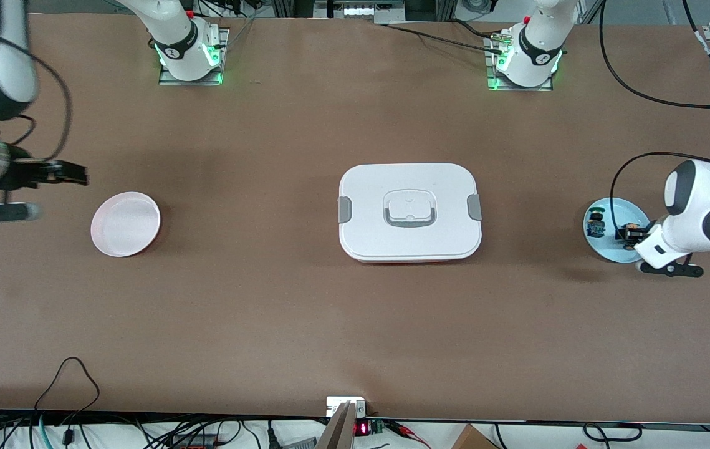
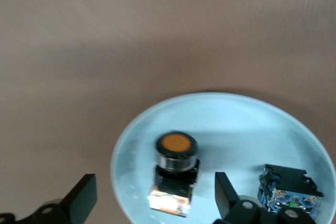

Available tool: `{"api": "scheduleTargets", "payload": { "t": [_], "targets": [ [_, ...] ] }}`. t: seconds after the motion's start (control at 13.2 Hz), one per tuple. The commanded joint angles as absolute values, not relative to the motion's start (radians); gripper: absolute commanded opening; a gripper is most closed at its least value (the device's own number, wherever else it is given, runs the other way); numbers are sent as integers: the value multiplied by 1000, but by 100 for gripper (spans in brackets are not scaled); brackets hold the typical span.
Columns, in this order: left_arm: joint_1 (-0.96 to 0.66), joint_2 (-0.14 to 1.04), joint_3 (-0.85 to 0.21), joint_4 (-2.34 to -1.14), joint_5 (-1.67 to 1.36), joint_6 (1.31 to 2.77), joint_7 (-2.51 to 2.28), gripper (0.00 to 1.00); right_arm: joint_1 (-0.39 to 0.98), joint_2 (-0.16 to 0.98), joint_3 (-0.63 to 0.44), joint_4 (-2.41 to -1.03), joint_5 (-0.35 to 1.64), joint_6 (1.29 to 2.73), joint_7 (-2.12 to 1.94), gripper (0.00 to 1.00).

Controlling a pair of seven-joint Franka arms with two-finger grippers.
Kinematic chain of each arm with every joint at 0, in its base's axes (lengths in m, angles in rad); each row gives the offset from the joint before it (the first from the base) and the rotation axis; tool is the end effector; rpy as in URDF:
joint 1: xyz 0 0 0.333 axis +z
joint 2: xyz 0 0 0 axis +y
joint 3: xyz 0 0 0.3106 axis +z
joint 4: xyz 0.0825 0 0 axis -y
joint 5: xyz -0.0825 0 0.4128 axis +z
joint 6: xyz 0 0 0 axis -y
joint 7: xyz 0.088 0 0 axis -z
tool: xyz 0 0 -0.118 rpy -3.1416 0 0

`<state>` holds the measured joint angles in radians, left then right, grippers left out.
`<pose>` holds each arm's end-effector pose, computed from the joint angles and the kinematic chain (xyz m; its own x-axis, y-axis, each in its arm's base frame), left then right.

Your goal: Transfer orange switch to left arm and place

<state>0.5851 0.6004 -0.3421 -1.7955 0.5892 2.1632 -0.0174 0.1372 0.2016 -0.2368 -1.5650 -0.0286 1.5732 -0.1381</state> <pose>0.6245 0.1910 0.1813 0.9779 -0.0543 -0.2019 -0.1006 -0.9687 -0.2271 0.6244 -0.0553 0.4922 0.9801 0.0359 -0.1952 0.0462 -0.9977 0.0486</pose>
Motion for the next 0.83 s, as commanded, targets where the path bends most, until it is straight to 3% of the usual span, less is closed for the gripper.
{"api": "scheduleTargets", "payload": {
  "t": [0.0, 0.15, 0.38, 0.76],
  "targets": [
    [594, 519, -385, -1781, 597, 2148, -6, 100, 86, 190, -198, -1537, -35, 1580, -74, 100],
    [594, 474, -434, -1743, 571, 2088, -6, 100, 95, 192, -178, -1502, -46, 1566, -23, 100],
    [589, 453, -563, -1584, 519, 1818, -6, 100, -3, 192, -60, -1485, -37, 1575, -15, 100],
    [581, 428, -600, -1496, 388, 1720, -6, 100, -6, 158, -57, -1540, -34, 1580, -23, 100]
  ]
}}
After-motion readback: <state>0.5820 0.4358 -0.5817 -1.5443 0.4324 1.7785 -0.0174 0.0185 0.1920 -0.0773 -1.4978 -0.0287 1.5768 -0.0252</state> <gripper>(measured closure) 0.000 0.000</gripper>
